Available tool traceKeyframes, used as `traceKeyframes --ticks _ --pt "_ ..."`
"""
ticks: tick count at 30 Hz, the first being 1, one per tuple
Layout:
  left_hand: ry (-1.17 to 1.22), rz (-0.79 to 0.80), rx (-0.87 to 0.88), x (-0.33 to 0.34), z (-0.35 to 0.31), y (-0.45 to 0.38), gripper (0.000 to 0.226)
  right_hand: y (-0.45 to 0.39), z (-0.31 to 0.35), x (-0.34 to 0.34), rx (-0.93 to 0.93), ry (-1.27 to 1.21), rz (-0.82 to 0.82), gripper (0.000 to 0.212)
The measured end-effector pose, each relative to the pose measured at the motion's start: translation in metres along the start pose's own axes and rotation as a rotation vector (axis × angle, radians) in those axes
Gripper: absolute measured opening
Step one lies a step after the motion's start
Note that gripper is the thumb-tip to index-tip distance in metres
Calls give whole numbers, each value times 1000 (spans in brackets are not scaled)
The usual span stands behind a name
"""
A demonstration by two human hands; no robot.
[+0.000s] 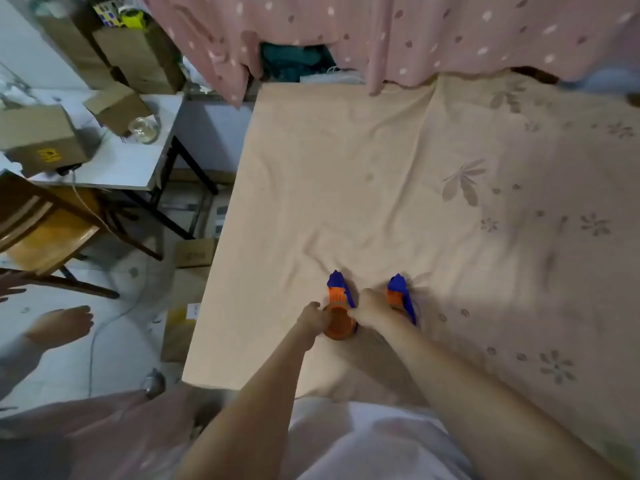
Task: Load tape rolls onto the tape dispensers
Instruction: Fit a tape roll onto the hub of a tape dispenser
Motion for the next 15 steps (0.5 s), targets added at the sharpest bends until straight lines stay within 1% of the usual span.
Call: traceKeyframes --ticks 3,4,6,7,8,9,10,11,12,13,15 --pt "-5 84 -63 -2 -2 -3 59 -5 9 6 -1 64 50 36" --pt "13 102 -78 -2 -2 -4 61 -5 11 10 12 91 51 39" --pt "0 117 -85 -3 -5 -3 79 -16 10 20 18 53 12 49" --pt "-10 116 -78 -3 -6 -4 85 -22 10 24 4 -18 -20 51" --pt "-4 127 -75 -3 -6 -8 86 -26 10 26 11 -38 -51 47" --pt "-11 135 -71 -4 -6 -9 83 -28 11 27 46 -29 -76 39" --pt "-15 140 -71 -5 -5 -11 75 -31 11 31 76 -49 -82 36" --pt "-22 140 -70 -6 -5 -13 64 -34 12 33 105 -95 -99 42" --pt "-28 133 -71 -8 -5 -16 55 -38 12 34 113 -93 -109 41" --pt "-30 132 -71 -11 -4 -20 50 -35 12 33 115 -119 -109 37" --pt "-2 138 -77 -16 -5 -24 48 -29 13 26 59 35 -121 27"
Point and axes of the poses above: each hand's wrist, its own y-axis away from the middle knuckle, its own x-axis out of the palm, z = x × y, the point moved 1 cm from there along -y, towards the middle knuckle, and after that the axes turned 15 degrees about y, right-handed, at the moved point
